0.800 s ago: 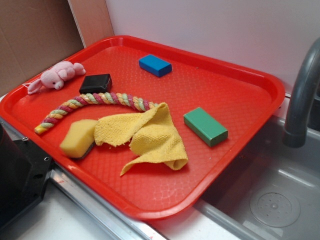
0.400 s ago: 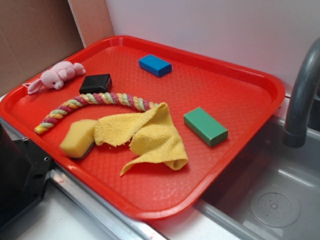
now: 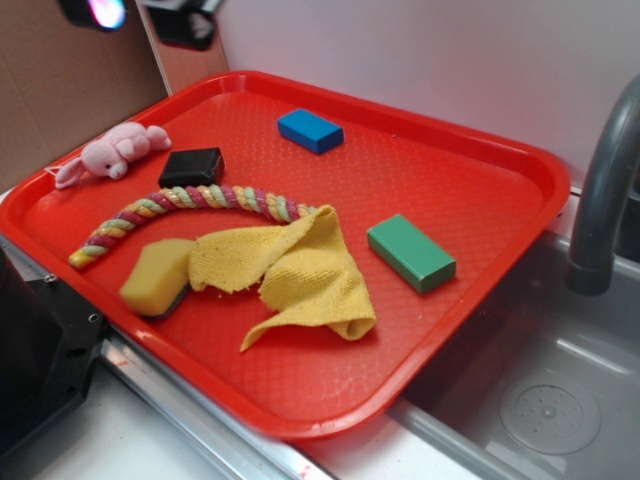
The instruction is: Grab the blue block.
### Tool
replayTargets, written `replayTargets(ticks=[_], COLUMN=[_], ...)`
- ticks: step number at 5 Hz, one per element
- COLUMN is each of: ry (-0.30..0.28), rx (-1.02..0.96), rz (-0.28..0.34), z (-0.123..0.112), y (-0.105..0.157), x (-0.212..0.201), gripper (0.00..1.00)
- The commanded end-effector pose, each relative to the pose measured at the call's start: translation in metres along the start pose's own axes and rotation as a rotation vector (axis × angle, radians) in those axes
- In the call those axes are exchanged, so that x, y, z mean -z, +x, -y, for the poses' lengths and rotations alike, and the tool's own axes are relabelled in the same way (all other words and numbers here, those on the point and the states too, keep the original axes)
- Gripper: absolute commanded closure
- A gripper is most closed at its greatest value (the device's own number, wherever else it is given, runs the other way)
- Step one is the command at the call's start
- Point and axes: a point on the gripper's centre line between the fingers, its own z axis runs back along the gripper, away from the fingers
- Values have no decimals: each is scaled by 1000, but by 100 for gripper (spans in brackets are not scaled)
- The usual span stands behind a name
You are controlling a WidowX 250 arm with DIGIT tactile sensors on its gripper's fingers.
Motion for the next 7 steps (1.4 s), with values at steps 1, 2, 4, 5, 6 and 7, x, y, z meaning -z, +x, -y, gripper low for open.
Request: replayTargets(ticks=[1, 2, 4, 5, 6, 7], ry=[-54, -64, -9, 11, 38, 38], rx=[-500, -628, -665, -660, -636, -595], rz=[64, 15, -16, -56, -117, -141], z=[14, 4, -7, -6, -4, -8], y=[78, 105, 120, 110, 106, 95], x=[59, 90, 124, 137, 155, 149], gripper=[0, 0, 0, 0, 0, 100])
